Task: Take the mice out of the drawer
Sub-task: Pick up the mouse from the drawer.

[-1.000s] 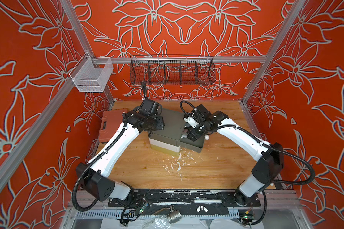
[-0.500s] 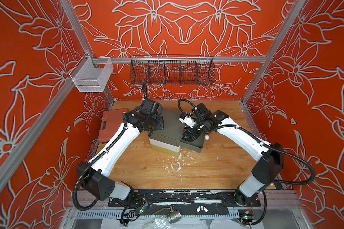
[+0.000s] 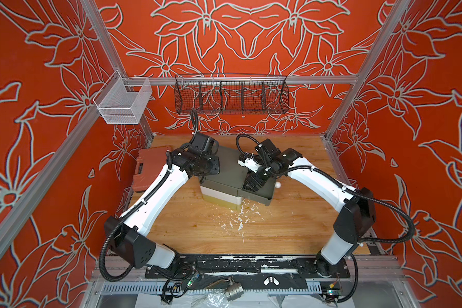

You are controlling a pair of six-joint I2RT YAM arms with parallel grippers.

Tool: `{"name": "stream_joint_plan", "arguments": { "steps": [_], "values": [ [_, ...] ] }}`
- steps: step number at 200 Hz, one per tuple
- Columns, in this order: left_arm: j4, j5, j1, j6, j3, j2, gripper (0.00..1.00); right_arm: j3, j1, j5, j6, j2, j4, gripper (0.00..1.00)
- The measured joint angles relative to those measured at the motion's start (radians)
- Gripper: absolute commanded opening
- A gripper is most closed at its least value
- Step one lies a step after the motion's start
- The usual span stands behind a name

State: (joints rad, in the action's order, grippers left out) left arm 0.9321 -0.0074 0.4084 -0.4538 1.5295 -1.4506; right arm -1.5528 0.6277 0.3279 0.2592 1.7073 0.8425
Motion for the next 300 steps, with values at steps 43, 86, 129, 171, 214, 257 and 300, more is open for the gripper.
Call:
{"name": "stream_joint_plan", "arguments": {
  "steps": [43,86,129,171,214,257,300],
  "values": [
    [0.0,-0.015,-0.016,-0.001,0.0,0.0,0.37,0.013,0.0,0.055,0.038,0.008,-0.04,0.95],
    [0.0,-0.022,-0.028,-0.01,0.0,0.0,0.35,0.022,0.001,0.08,0.048,0.023,-0.101,0.9],
    [0.0,-0.022,-0.029,-0.017,0.004,-0.003,0.35,0.042,0.001,0.079,0.055,0.023,-0.148,0.79],
    [-0.001,-0.024,-0.029,-0.019,0.006,-0.004,0.35,0.064,0.001,0.057,0.053,0.014,-0.182,0.71],
    [-0.001,-0.035,-0.029,-0.018,0.006,-0.008,0.35,0.076,0.001,0.033,0.042,0.003,-0.189,0.68],
    [0.0,-0.037,-0.029,-0.018,0.007,-0.012,0.35,0.097,-0.005,0.009,0.032,-0.033,-0.177,0.65],
    [0.001,-0.035,-0.029,-0.017,0.021,-0.012,0.35,0.117,-0.033,0.008,0.032,-0.08,-0.144,0.64]
  ]
}}
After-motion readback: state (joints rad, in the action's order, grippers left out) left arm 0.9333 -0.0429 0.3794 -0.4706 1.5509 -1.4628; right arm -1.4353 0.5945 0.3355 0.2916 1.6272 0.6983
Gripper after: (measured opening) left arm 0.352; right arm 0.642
